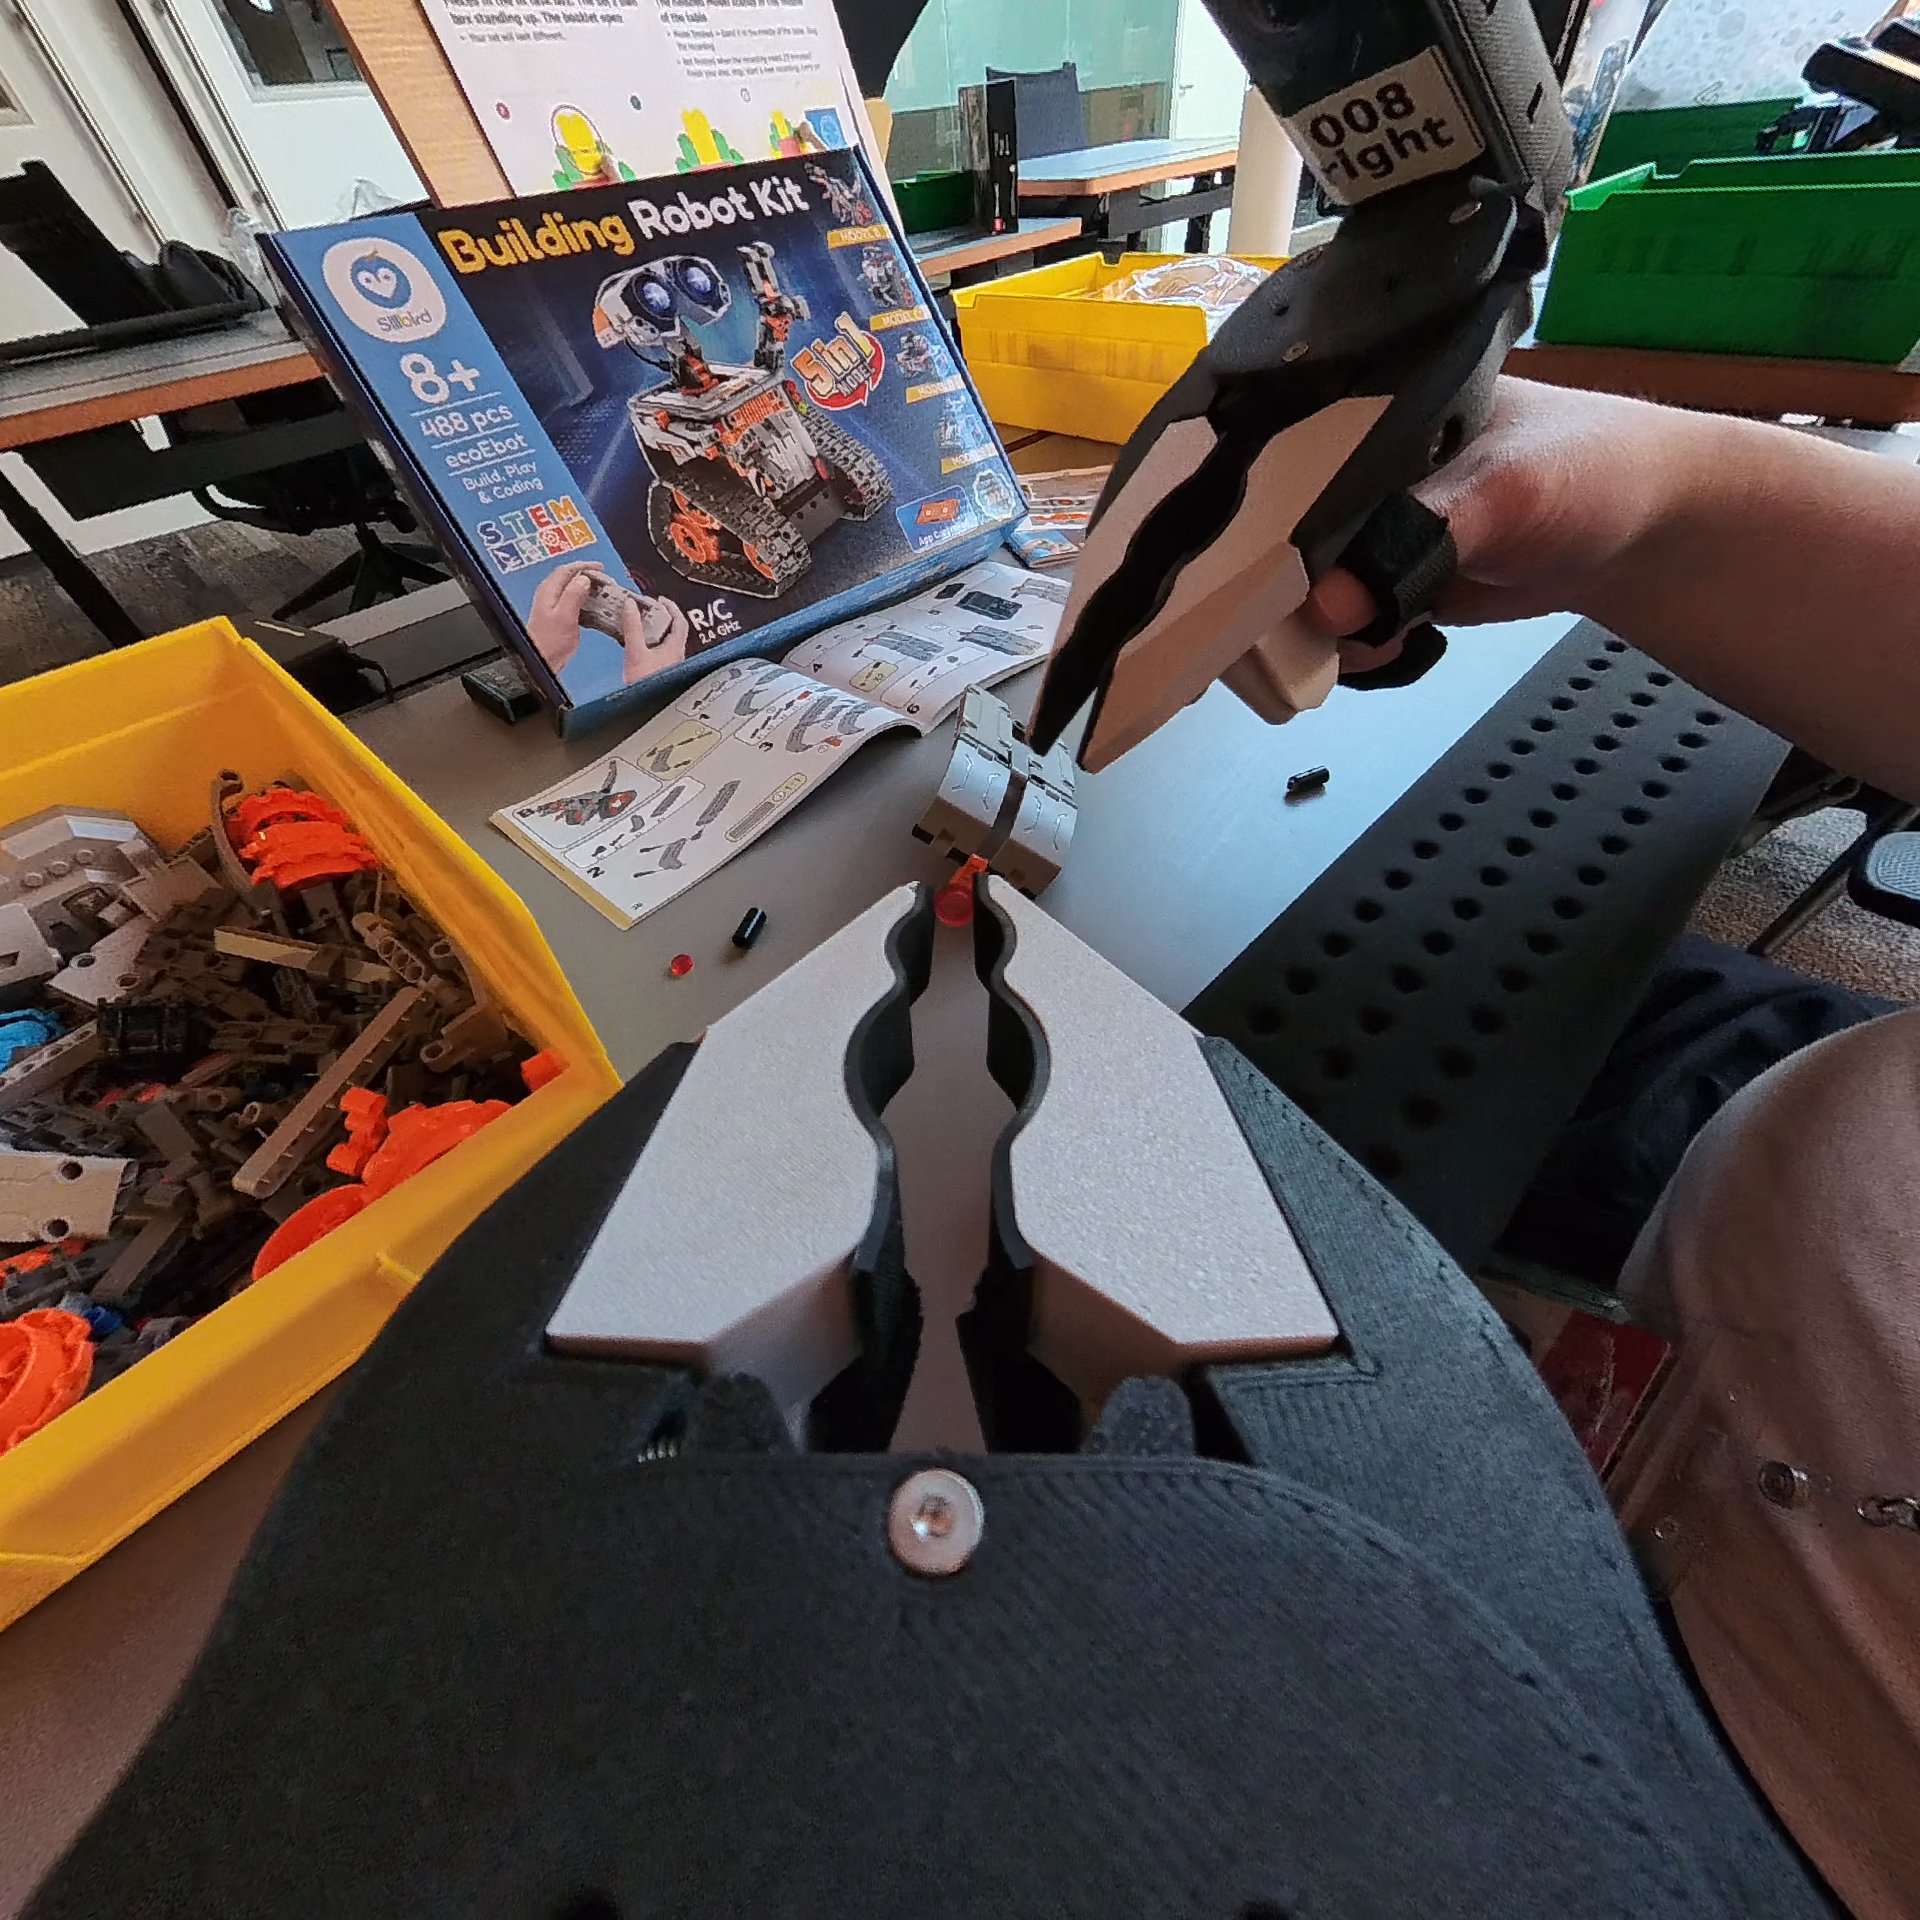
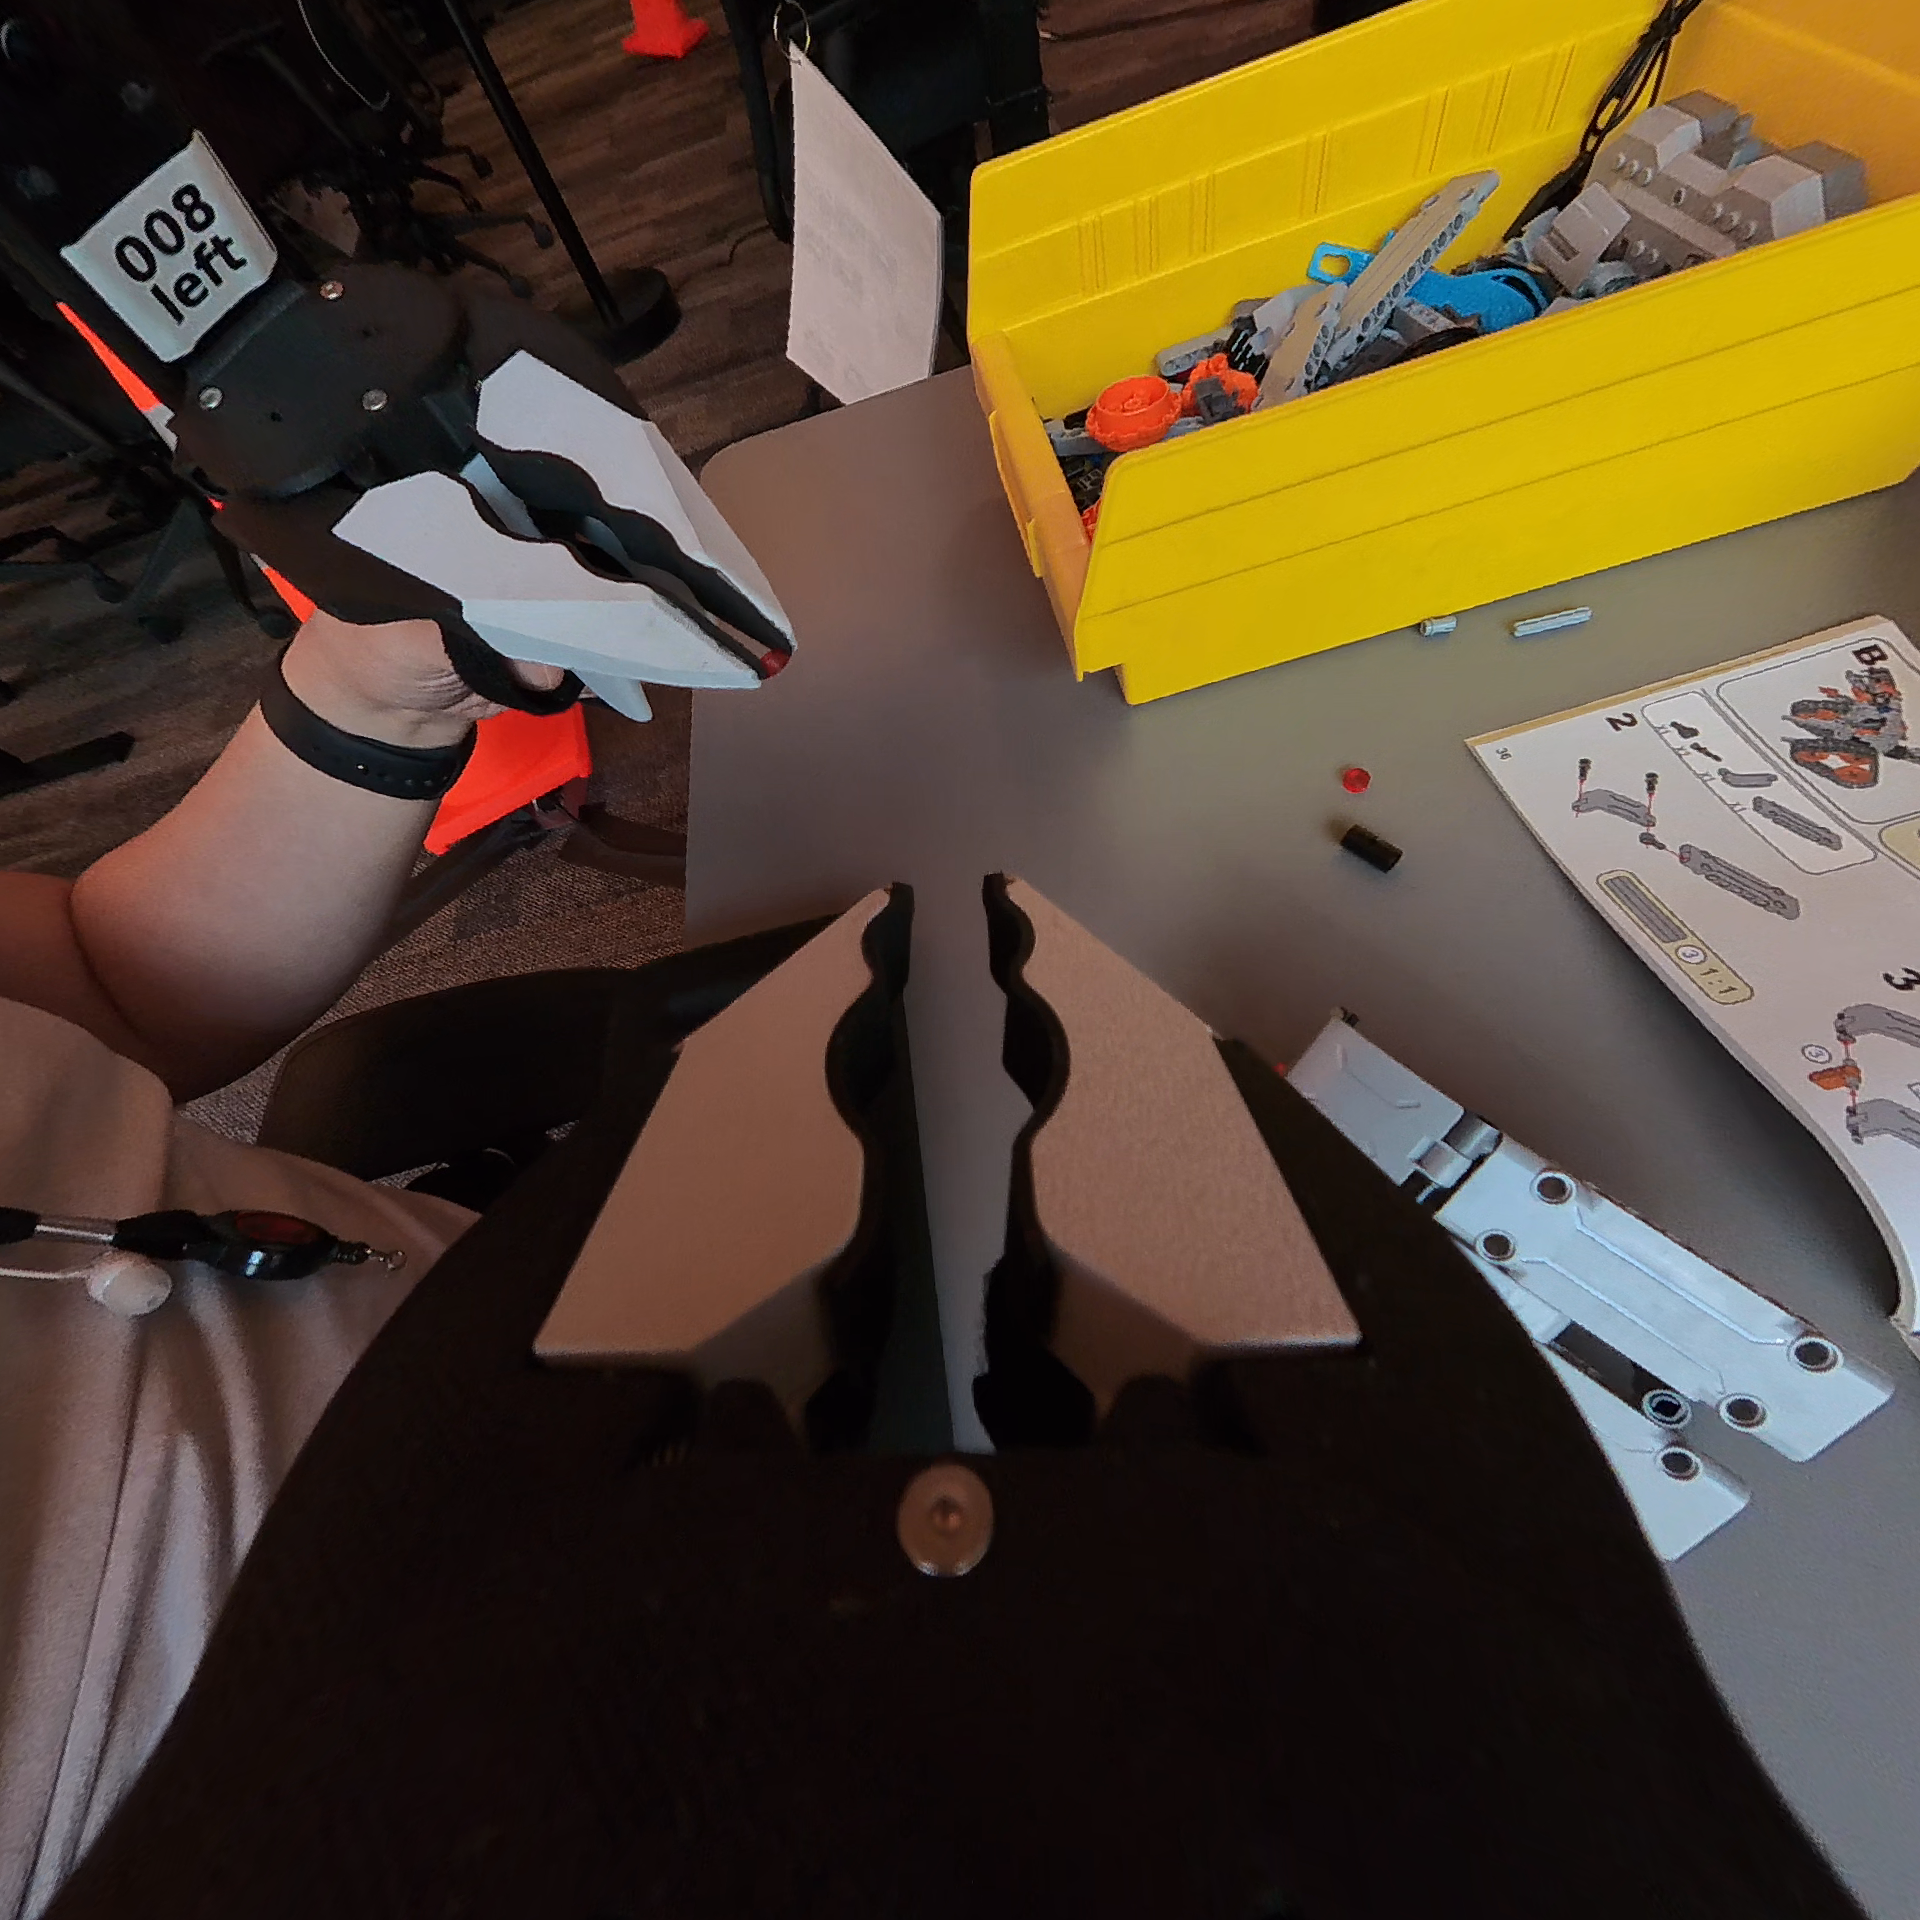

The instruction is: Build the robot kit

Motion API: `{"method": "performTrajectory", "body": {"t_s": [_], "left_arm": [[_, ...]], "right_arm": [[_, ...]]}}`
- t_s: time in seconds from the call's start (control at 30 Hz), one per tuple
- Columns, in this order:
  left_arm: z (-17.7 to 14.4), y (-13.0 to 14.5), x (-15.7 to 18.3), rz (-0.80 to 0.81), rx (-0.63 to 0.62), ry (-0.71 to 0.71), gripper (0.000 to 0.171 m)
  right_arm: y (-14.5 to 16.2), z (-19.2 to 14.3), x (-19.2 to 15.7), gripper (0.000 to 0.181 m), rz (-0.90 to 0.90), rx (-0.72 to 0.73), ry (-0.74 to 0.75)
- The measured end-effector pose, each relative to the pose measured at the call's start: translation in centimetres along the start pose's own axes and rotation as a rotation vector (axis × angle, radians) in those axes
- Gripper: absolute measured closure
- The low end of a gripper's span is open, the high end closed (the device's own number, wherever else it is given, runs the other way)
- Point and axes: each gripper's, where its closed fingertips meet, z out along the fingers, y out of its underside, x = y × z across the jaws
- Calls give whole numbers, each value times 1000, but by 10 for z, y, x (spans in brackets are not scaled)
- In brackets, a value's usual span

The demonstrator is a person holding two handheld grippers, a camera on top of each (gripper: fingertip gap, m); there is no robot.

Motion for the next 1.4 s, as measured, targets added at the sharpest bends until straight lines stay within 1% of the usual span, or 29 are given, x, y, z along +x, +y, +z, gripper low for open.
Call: {"method": "performTrajectory", "body": {"t_s": [0.13, 0.27, 0.4, 0.5, 0.57, 0.63, 0.7, 0.77, 0.8, 0.87, 0.97, 1.03, 1.13, 1.23, 1.4], "left_arm": [[4, 0, 0, 4, -14, 0, 166], [13, -7, -11, 97, -102, -27, 166], [26, -28, -29, 209, -177, -64, 166], [39, -53, -30, 262, -169, -62, 166], [49, -69, -19, 262, -146, -12, 166], [59, -83, -5, 212, -113, 75, 166], [68, -94, 9, 157, -87, 156, 166], [77, -102, 16, 169, -57, 169, 166], [81, -105, 20, 205, -46, 164, 166], [88, -108, 31, 325, -28, 138, 166], [98, -105, 43, 493, -51, 82, 166], [105, -106, 52, 572, -50, 63, 166], [114, -103, 63, 633, -79, 60, 166], [121, -98, 66, 690, -128, 40, 166], [122, -94, 73, 716, -155, 49, 166]], "right_arm": [[4, -3, 3, 167, -2, -12, 9], [4, -11, 8, 167, -4, -3, 19], [8, -26, 19, 167, -5, 7, 51], [14, -43, 31, 167, -20, -10, 81], [8, -59, 39, 166, -78, 1, 108], [-6, -78, 41, 165, -196, 46, 121], [-15, -96, 36, 163, -309, 80, 100], [-19, -109, 28, 163, -374, 110, 59], [-19, -114, 27, 163, -351, 122, 41], [-18, -120, 31, 163, -209, 141, -3], [-23, -127, 24, 162, 41, 213, -156], [-28, -130, 19, 162, 151, 247, -234], [-32, -128, 19, 162, 254, 258, -284], [-35, -125, 22, 165, 360, 272, -344], [-28, -117, 17, 165, 487, 240, -456]]}}
